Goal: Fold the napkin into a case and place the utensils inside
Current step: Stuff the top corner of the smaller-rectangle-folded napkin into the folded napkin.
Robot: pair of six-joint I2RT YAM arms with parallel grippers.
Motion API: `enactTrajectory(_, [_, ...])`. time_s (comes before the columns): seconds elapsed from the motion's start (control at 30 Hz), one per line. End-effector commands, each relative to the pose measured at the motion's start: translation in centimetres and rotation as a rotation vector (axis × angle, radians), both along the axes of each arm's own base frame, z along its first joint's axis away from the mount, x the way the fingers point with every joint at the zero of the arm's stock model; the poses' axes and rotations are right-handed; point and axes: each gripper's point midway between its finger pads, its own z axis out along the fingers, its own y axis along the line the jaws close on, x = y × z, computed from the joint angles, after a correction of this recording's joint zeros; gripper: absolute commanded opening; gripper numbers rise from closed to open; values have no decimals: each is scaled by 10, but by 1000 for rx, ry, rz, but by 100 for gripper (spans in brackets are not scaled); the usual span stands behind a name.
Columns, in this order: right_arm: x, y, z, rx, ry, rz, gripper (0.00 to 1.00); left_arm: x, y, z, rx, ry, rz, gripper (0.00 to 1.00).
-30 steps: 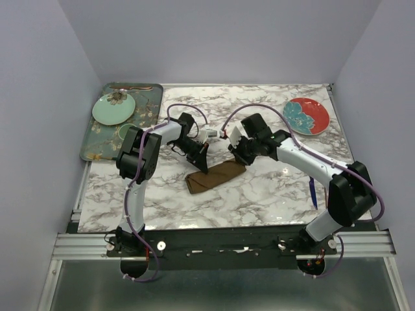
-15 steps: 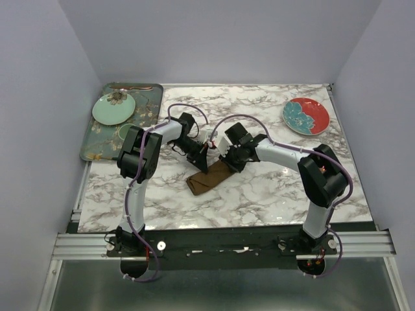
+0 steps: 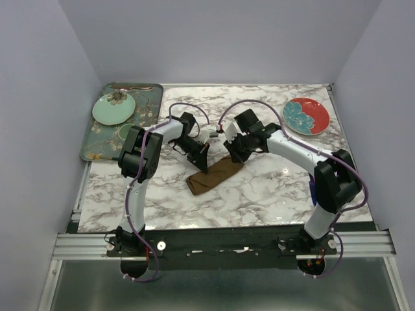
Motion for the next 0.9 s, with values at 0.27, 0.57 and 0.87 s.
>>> enactTrajectory(0.27, [22,13,-51,-37,63,-24,22,8,12,-26,90,-53,-33,0])
enactTrajectory(0.57, [-24,25,17,177,146,18,25,14,13,-20,76,-91,-69,0])
enactTrajectory(0.87, [14,-10,28,209,145,-156,33,21,19,-15,91,-206,-144,7])
